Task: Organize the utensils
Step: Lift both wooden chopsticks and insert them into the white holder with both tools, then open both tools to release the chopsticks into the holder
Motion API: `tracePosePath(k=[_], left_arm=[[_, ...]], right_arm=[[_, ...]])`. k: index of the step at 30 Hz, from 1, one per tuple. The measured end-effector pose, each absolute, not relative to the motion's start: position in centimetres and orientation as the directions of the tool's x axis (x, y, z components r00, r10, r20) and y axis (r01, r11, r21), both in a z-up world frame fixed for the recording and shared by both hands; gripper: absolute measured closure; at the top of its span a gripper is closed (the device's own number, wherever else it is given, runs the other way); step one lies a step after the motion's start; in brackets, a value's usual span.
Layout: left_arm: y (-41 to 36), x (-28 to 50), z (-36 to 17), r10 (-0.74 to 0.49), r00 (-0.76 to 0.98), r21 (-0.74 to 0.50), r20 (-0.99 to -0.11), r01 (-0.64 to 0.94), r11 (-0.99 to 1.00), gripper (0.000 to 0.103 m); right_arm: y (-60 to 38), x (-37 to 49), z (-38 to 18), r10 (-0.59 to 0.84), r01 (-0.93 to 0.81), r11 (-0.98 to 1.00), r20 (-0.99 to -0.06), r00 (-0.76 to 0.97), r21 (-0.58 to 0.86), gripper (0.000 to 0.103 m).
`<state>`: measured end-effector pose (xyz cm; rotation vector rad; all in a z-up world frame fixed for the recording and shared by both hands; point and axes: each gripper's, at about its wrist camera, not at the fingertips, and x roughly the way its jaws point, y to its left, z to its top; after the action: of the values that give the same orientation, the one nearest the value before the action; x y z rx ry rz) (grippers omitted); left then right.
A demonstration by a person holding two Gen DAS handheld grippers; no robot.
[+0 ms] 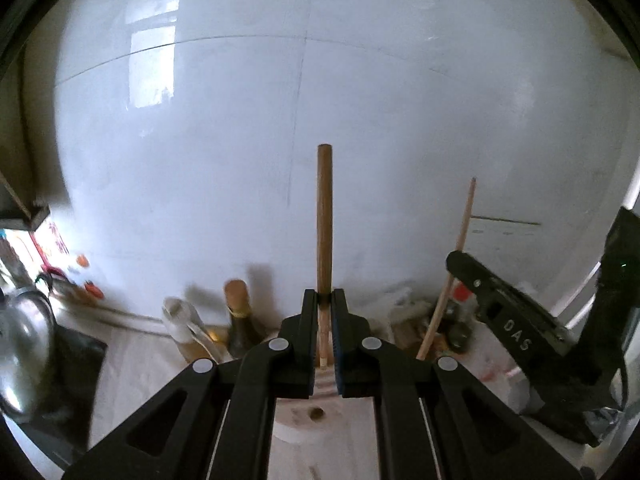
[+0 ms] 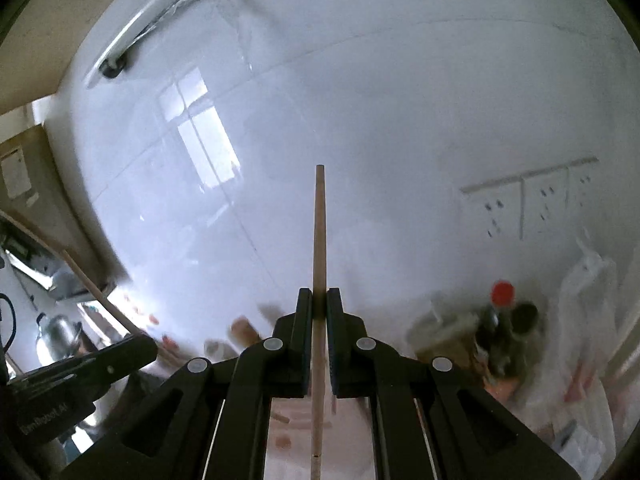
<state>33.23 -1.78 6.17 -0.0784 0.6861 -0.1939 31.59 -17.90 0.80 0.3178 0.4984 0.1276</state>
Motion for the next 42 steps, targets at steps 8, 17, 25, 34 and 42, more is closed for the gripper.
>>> tracePosePath(k=[8,17,25,34,42], left_arm=[[-0.8,39.8,2.7,-0.134,0.715,-0.082,-0.686,0.107,0.991,0.099],[-0.3,41.9,-1.7,-0.126,0.652,-0.089,-0.748,0.09,0.992,0.099],[0.1,41.5,-2.0,-0.148,0.642,-0.125,-0.752,0.081,0.989,0.093],[2.5,38.9,0.0,-0.054,0.698,-0.104,-0.714,-0.029,0.994,0.014],[2.8,34.2,-0.7,0.028,0.719,-0.049,-0.694,-0.086,0.995,0.0]], right_arm=[[-16.0,37.2,-0.9,0.174,-0.044,0.95,-0.405,0.898,0.311,0.096],[-14.5,40.2,-4.6,0.149,-0.042,0.954,-0.351,0.924,0.296,0.096],[-14.3,40.3,-6.5,0.206,-0.087,0.954,-0.414,0.887,0.288,0.095],[-16.9,37.0,-5.3,0.208,-0.067,0.95,-0.46,0.863,0.304,0.064],[-19.3,31.8,-5.1,0.148,0.025,0.957,-0.559,0.816,0.29,0.008]])
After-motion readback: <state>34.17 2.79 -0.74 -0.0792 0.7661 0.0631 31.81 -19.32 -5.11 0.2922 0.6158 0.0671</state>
